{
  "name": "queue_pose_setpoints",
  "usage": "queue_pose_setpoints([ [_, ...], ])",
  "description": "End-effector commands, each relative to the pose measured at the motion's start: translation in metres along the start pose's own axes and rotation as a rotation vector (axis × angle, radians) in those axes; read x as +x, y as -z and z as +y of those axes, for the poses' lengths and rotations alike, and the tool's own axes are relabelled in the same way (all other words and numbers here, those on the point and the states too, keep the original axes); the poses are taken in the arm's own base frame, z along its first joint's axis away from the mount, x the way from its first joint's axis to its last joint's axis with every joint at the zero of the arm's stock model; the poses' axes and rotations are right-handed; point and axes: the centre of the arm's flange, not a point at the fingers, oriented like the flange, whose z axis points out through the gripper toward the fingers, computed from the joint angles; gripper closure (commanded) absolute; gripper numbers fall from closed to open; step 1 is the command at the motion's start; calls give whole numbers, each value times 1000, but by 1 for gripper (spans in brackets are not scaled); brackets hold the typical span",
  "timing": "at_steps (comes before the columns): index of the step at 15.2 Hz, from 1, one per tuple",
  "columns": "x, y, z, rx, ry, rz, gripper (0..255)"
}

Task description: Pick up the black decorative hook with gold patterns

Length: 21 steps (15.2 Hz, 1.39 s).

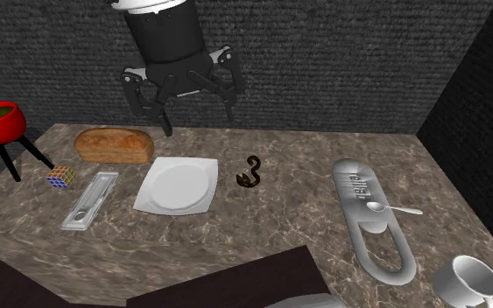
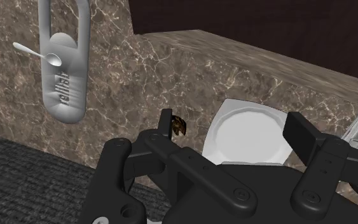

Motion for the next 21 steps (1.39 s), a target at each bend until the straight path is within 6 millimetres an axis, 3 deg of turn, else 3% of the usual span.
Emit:
queue_pose_setpoints([
  [1, 0, 0, 0, 0, 0, 0, 0],
  [21, 176, -201, 55, 66, -120, -70, 0],
])
